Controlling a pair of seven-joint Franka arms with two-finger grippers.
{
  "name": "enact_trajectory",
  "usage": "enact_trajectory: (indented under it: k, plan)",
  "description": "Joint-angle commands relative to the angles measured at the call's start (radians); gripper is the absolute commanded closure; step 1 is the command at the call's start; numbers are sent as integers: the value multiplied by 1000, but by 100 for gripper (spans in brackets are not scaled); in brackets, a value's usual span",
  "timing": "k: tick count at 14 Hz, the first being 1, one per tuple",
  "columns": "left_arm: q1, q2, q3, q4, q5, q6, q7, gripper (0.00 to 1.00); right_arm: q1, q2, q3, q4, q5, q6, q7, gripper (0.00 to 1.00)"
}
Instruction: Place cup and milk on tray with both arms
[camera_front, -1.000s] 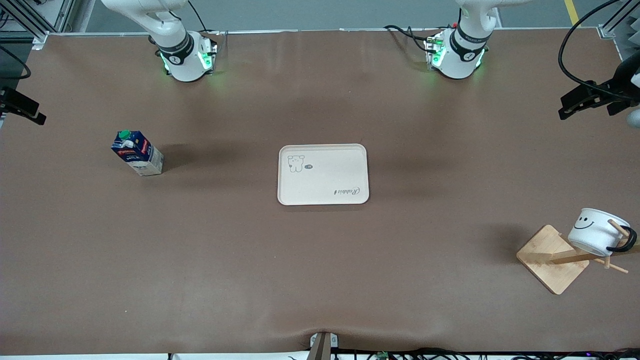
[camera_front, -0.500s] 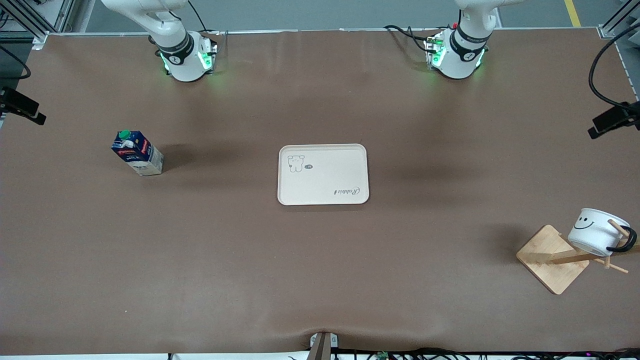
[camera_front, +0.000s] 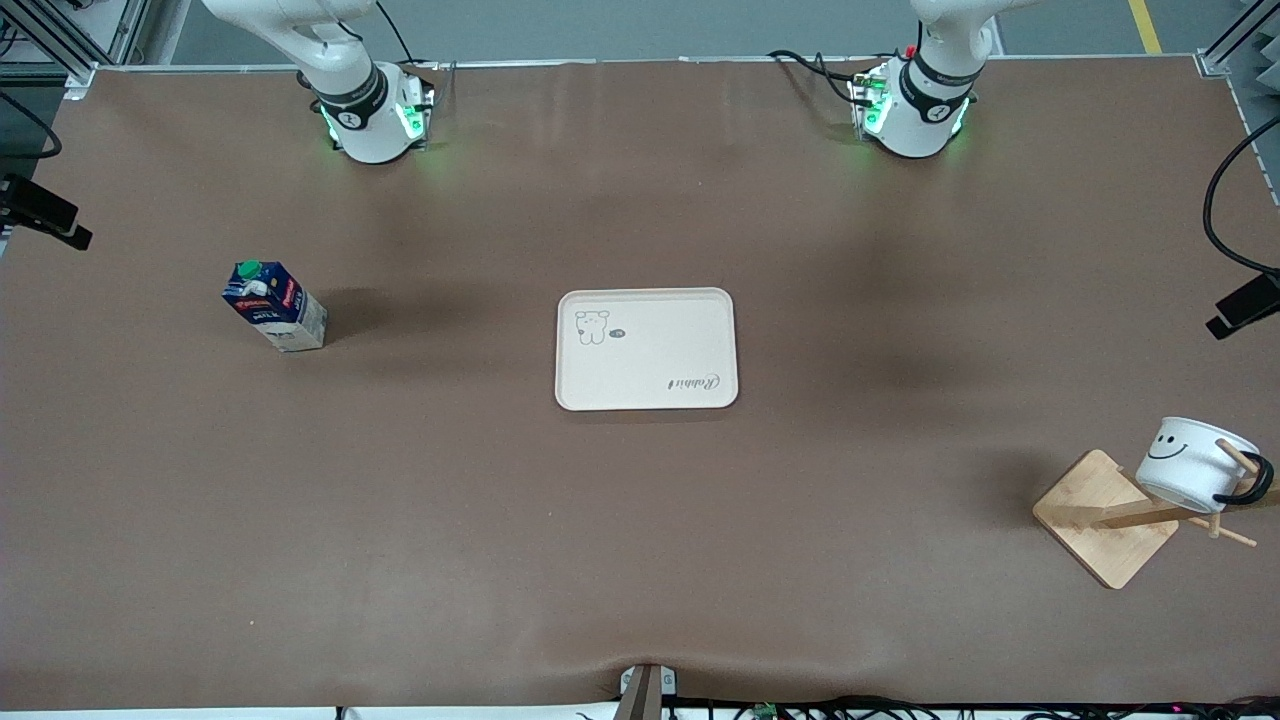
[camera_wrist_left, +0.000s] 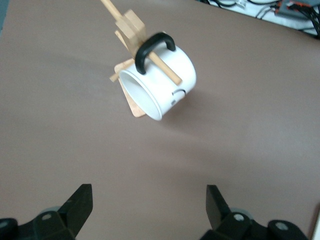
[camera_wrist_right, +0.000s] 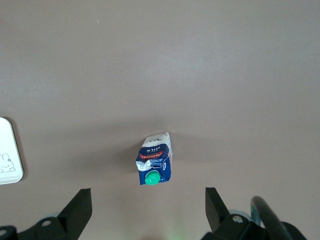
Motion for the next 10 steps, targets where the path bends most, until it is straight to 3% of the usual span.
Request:
enact_trajectory:
  k: [1,10]
  plan:
    - [32,-30,-9,-76,-46,96,12,0,-13,13,9,26,3,-12,12,0]
    - [61,-4,-7,-260,-180,461,12,0,-13,42,9,38,-6,-10,2,0]
